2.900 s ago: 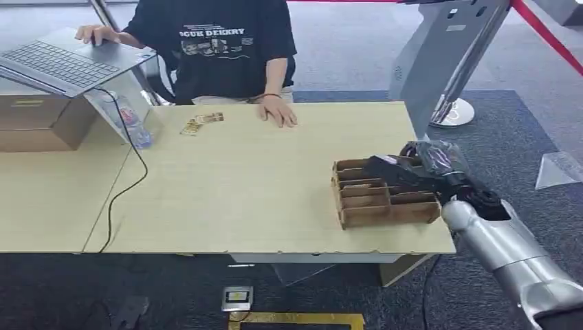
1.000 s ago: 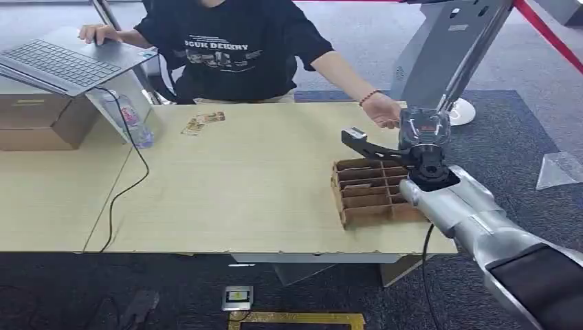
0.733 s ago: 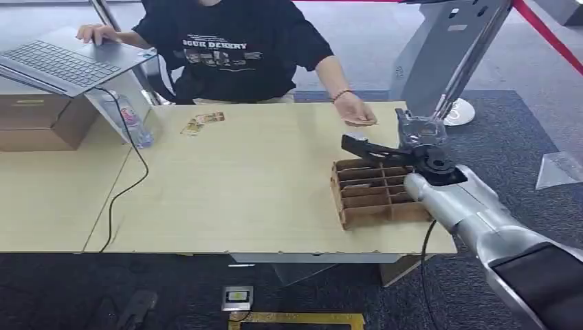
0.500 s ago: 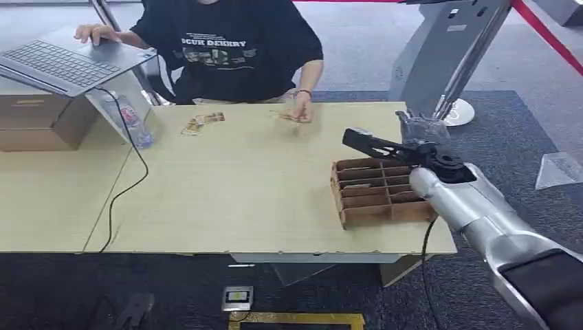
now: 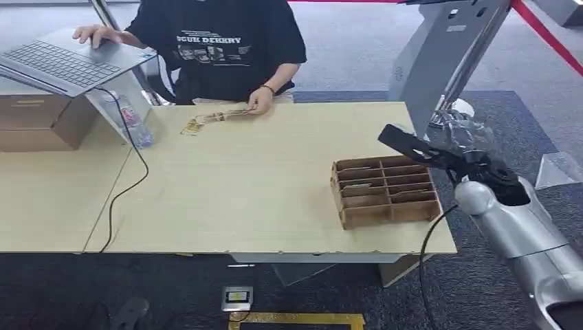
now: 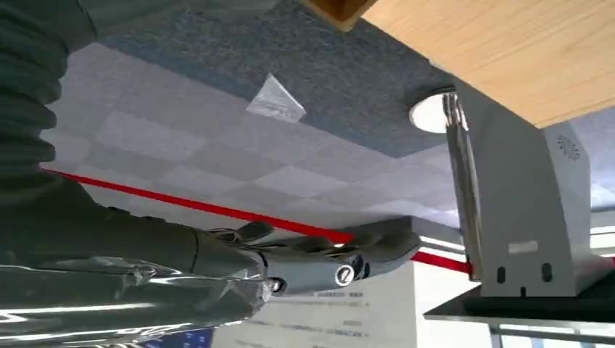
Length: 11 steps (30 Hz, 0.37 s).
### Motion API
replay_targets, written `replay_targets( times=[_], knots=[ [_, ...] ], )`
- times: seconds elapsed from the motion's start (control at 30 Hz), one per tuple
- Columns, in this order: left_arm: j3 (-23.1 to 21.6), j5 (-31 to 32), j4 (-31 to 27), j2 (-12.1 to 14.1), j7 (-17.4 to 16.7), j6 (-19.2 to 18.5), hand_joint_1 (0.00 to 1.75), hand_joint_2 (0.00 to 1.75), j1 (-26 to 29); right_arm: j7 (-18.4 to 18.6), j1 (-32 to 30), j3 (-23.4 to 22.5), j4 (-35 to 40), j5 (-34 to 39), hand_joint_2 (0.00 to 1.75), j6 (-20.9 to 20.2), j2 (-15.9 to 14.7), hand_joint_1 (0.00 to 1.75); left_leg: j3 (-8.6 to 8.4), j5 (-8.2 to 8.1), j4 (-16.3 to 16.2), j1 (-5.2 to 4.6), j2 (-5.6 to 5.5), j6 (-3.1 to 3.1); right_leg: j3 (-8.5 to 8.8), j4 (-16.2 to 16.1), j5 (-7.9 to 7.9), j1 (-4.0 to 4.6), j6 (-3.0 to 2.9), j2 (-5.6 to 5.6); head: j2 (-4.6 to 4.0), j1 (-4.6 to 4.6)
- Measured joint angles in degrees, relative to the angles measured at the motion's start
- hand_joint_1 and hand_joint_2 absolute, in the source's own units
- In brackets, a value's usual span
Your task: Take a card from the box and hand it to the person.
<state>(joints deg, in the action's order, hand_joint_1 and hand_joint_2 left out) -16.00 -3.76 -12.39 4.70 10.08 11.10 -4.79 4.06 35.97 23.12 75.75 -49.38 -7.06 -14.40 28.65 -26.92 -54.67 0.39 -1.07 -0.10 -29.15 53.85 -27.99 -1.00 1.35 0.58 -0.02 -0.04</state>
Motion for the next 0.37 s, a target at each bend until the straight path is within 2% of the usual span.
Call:
replay_targets(
  times=[0.37],
  knots=[
    [0.0, -0.3, 0.0, 0.4, 0.4, -0.2, 0.0, 1.75, 0.2, 0.9, -6.5, -5.4, 14.9, 0.3, 1.75, -1.2, -4.1, 0.0, 0.03, 0.0, 0.0, 0.0, 0.0, 0.0, 0.0, 0.0, 0.0, 0.0, 0.0, 0.0, 0.0, 0.0]
  ],
)
